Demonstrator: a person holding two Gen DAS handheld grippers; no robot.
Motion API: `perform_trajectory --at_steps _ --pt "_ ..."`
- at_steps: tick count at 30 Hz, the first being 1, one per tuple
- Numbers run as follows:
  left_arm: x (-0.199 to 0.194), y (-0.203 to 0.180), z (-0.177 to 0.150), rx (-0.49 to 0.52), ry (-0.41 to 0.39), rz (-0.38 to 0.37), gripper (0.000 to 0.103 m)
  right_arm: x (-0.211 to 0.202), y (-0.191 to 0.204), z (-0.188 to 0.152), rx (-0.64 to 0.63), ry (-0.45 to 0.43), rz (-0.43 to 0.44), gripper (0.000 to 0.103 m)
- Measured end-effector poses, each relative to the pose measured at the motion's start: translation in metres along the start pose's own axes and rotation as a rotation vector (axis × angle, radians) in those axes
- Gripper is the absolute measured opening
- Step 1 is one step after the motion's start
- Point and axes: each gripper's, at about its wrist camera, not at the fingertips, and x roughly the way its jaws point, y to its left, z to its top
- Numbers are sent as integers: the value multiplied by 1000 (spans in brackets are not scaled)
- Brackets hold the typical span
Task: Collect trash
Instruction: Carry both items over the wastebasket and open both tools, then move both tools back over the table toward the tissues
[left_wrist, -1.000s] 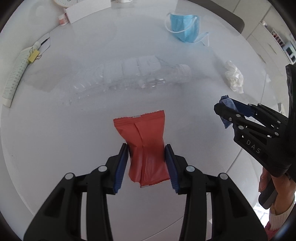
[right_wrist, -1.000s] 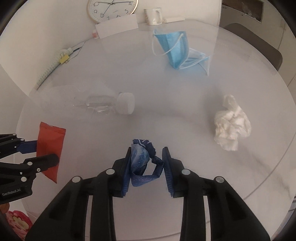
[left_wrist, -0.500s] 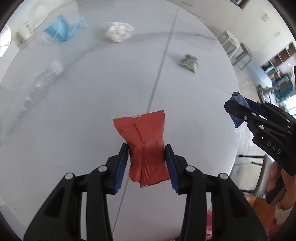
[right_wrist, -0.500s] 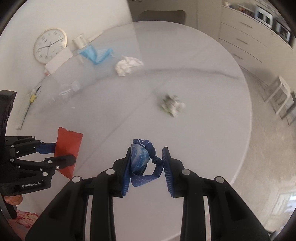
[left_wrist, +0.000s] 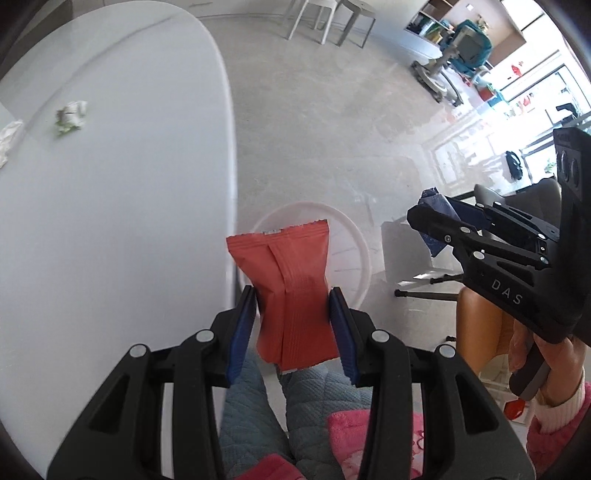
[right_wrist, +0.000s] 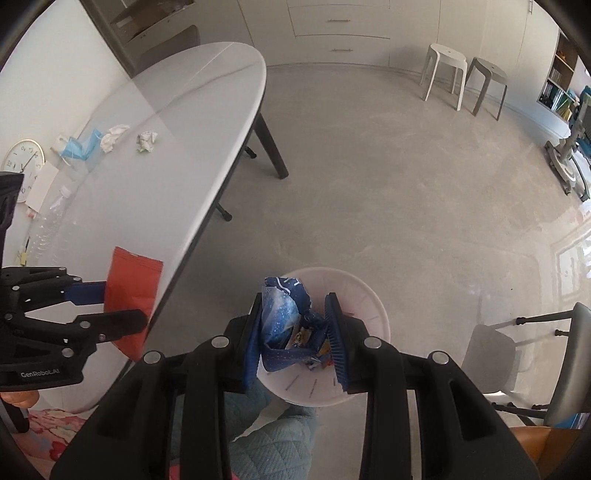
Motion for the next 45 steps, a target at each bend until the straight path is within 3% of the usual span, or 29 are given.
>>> perform_trajectory --at_steps 6,11,15,24,25,27,28,29,31,36,45 --pt "39 -36 9 10 51 1 40 -13 -30 -18 9 -15 11 34" --pt "48 -45 11 -19 58 12 57 -16 -43 -24 -4 -21 34 34" --pt "45 -46 13 -53 39 28 66 -16 -45 -24 -30 -24 40 34" --pt "3 -22 2 -124 -52 103 72 -8 -36 -22 -79 -7 74 36" --pt "-2 -17 0 -135 -62 109 72 -7 -34 -22 -84 -4 79 41" --pt "-12 -11 -2 -164 -79 110 72 -2 -30 -23 -91 8 79 62" --pt "-16 -6 -4 -178 -85 109 73 1 -28 -23 -92 15 75 85" --pt "-20 -2 -6 -193 -91 107 77 3 -26 -24 -90 23 67 99" --pt "-29 5 -10 -216 -115 114 84 7 -21 -22 -90 35 53 101" --pt "-41 4 -10 -211 -153 151 84 16 -11 -17 -95 73 48 101" --pt "-74 29 -17 -238 -213 180 90 11 12 7 -117 43 50 101"
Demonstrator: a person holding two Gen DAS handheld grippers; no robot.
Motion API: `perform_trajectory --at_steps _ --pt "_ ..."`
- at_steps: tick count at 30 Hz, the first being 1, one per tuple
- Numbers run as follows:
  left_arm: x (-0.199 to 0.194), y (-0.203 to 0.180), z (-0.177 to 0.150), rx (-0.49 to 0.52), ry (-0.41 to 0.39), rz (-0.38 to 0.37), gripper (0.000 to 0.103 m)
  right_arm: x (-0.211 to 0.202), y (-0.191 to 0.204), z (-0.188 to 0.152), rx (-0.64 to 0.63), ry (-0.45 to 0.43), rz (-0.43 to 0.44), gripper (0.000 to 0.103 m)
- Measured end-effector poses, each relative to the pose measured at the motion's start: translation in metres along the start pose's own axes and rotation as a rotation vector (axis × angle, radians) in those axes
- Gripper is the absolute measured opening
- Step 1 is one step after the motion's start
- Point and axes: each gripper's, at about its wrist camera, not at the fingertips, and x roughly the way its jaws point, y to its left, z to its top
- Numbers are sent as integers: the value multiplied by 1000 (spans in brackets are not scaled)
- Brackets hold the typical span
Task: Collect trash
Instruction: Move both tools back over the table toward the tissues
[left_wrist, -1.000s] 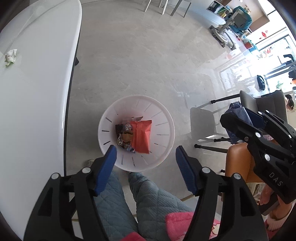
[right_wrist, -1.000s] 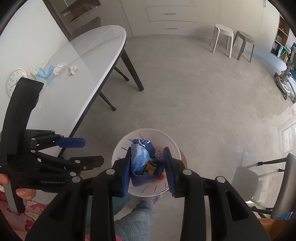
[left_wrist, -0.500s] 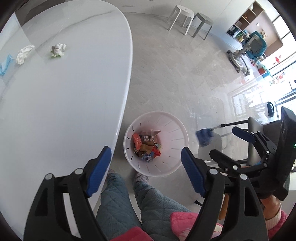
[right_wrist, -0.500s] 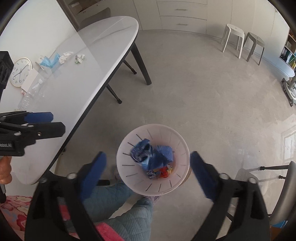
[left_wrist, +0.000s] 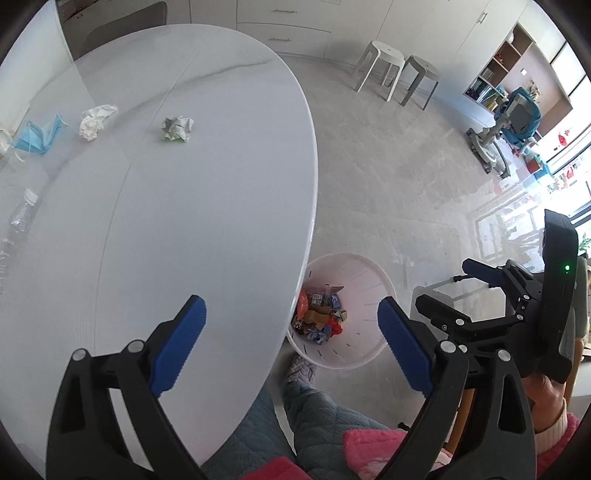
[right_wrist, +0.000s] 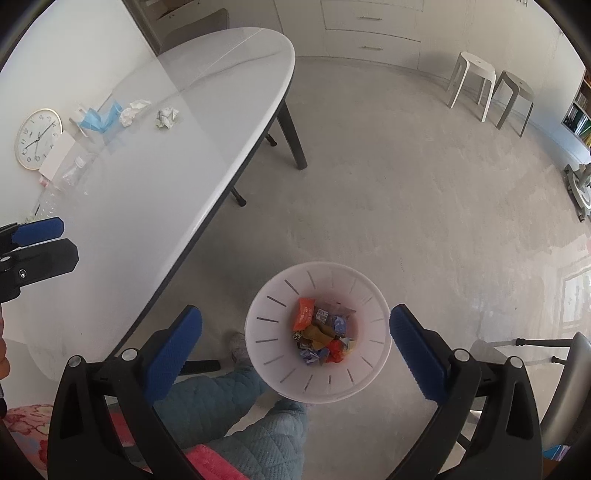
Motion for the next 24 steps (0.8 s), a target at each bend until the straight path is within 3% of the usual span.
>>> perform_trajectory --at_steps 11,13,24 --pt "-34 87 7 -131 -71 41 91 6 56 57 -37 -35 53 101" --pt "-41 107 7 -157 -89 57 95 10 71 68 -57 -37 59 101" --pt "-60 239 -7 -343 -134 133 95 45 168 127 -182 -14 92 101"
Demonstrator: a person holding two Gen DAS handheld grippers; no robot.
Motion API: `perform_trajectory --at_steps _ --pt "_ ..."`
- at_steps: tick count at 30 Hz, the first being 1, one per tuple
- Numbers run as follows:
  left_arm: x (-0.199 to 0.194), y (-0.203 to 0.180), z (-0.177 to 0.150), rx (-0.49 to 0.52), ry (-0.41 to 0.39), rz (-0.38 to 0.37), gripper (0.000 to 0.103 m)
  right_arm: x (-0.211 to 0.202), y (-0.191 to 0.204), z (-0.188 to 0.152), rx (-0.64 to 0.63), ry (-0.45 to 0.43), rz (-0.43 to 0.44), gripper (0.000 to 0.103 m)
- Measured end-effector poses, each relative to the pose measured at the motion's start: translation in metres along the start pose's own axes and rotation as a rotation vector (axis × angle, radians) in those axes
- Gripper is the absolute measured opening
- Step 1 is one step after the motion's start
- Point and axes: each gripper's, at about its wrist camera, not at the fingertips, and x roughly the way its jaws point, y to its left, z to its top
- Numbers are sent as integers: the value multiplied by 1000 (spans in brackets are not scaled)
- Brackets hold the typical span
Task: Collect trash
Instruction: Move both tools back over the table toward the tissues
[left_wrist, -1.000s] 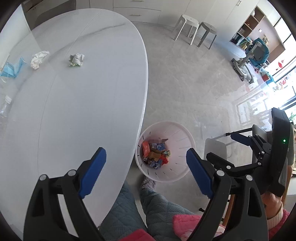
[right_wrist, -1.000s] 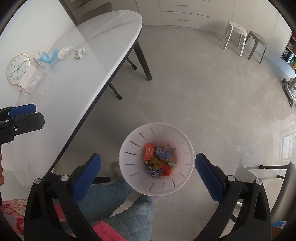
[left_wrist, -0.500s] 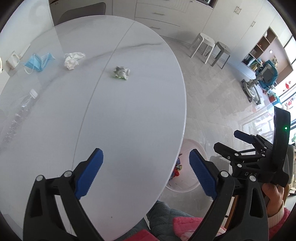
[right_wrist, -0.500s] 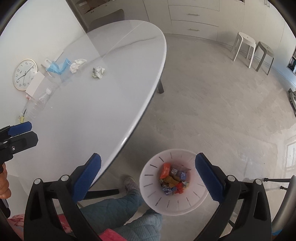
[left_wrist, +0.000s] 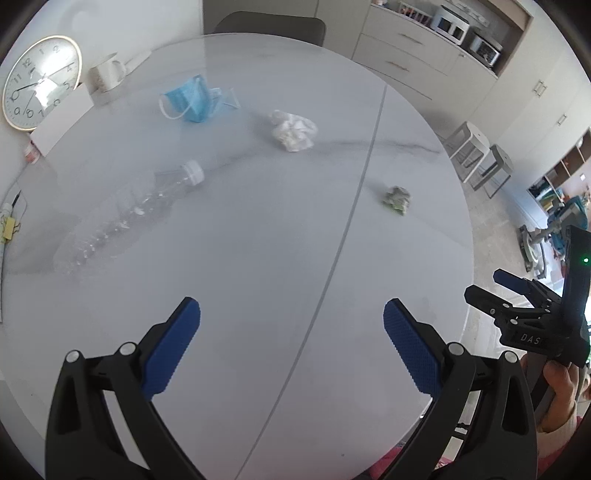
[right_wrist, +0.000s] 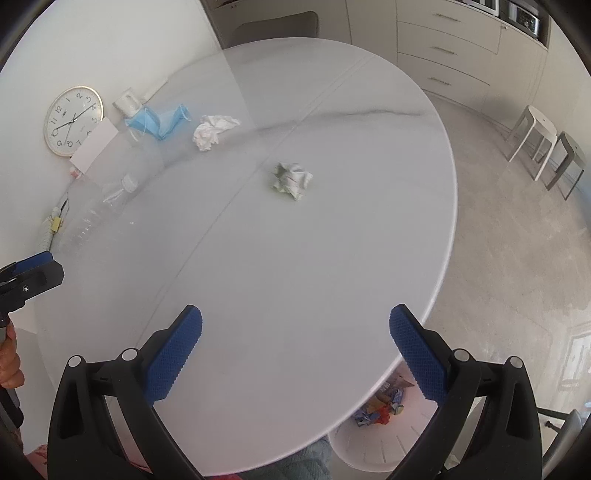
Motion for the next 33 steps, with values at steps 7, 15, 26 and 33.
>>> perform_trajectory --at_steps 7,15,26,33 --pt "9 48 17 -50 2 6 95 26 33 43 -24 -32 -30 101" --pt "39 24 59 19 -7 -27 95 65 26 75 -6 -6 -77 101" --pt "119 -15 135 52 26 -85 95 99 -1 91 72 7 -69 101" --pt "182 -33 183 51 62 -40 95 114 -13 102 83 -12 -82 101"
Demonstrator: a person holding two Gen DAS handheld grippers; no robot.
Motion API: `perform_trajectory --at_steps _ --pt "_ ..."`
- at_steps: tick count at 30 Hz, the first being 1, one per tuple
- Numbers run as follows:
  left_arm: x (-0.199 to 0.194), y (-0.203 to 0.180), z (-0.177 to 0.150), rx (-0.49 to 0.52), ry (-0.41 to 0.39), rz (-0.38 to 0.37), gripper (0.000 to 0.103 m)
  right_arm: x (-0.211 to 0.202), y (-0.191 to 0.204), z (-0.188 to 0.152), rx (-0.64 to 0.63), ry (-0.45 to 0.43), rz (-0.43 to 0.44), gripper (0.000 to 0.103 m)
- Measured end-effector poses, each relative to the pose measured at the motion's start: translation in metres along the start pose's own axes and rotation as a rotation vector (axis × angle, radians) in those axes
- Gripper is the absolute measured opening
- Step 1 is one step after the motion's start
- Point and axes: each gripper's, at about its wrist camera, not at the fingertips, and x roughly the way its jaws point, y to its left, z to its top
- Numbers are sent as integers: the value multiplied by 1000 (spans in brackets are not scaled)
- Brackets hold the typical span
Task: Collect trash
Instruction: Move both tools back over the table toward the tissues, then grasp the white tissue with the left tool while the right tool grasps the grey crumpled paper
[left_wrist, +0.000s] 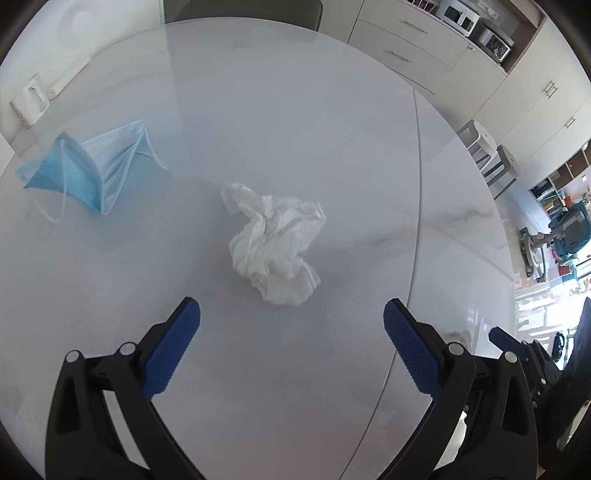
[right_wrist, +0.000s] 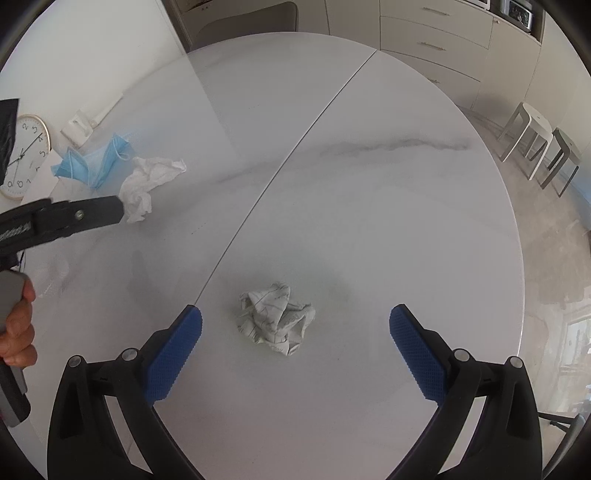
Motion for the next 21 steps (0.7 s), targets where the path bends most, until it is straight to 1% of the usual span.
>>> perform_trajectory --at_steps 4,7,9,10,12,13,14,15,16,17,18,19,20,21 --pt "29 -4 20 3 28 28 95 4 -6 5 8 -4 10 101" --pt "42 -5 27 -1 44 44 91 8 -8 6 -9 -7 3 101" --pt "49 -7 30 3 51 53 82 9 -9 5 -13 -4 3 100" --pt "49 -9 31 16 35 74 81 9 -10 5 -14 -6 4 97" --pt "50 -13 31 40 26 88 75 11 -8 5 -27 2 8 91" --pt "50 -16 32 57 19 100 69 13 -6 5 -37 8 10 89" --pt "51 -19 32 75 14 117 58 13 -4 4 -52 7 1 85" --pt "52 -23 34 96 7 132 53 13 -2 4 -69 9 -4 83" --pt "51 -27 34 110 5 120 44 13 1 5 -89 12 -12 75" --pt "51 -29 35 111 6 118 34 12 4 4 -106 12 -19 63" --pt "51 -29 36 106 8 113 29 10 6 3 -120 12 -27 56" --pt "51 -29 36 100 8 110 25 10 8 2 -134 13 -36 42" --pt "51 -28 37 91 9 107 23 9 9 1 -146 16 -39 37" --pt "51 -27 37 83 10 100 22 8 10 0 -153 19 -41 37"
